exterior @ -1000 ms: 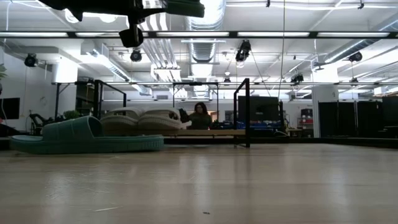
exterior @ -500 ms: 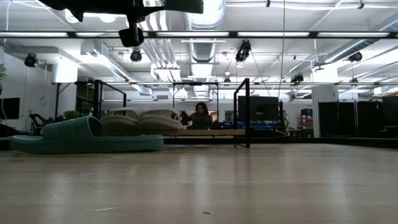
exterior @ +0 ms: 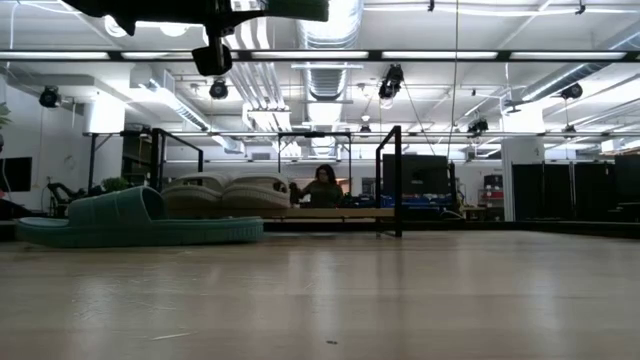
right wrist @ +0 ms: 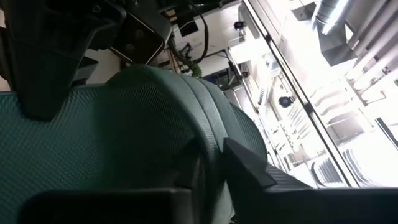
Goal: Pick and place slides into the shelf
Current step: Put the bottom green slipper on the shelf
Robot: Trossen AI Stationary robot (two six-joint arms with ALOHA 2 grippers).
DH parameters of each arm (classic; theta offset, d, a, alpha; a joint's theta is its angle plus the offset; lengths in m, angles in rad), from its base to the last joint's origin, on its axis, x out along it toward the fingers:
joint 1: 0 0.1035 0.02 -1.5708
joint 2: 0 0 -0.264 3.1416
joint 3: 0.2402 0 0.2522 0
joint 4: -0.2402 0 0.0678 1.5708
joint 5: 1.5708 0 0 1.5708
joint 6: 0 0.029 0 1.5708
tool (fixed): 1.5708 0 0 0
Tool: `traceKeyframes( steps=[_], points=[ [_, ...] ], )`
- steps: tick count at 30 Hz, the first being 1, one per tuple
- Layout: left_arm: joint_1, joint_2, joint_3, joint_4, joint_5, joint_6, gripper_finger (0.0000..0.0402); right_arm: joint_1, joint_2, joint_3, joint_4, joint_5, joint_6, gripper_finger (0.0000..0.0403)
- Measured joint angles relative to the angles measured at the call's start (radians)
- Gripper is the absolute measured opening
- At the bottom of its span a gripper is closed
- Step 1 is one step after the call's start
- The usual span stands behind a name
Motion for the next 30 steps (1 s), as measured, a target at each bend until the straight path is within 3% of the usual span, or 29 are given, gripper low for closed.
traceKeyframes(
  steps=[3,9,21,30],
  points=[
    [0.0,0.001,0.0,0.001,0.0,0.0,0.0042,0.0,0.0,0.0,0.004,0.001,0.0,0.0017],
    [0.001,0.001,0.0,0.013,0.002,0.0,0.0048,0.0,0.0,0.0,0.008,0.012,0.016,0.0011],
    [0.002,-0.007,0.0,0.013,0.01,0.035,0.0218,-0.001,0.0,0.0,0.009,0.064,0.057,0.001],
    [0.003,-0.054,0.0,-0.005,0.024,0.09,0.0243,-0.007,0.0,0.0,0.009,0.099,0.097,0.0009]
  ],
)
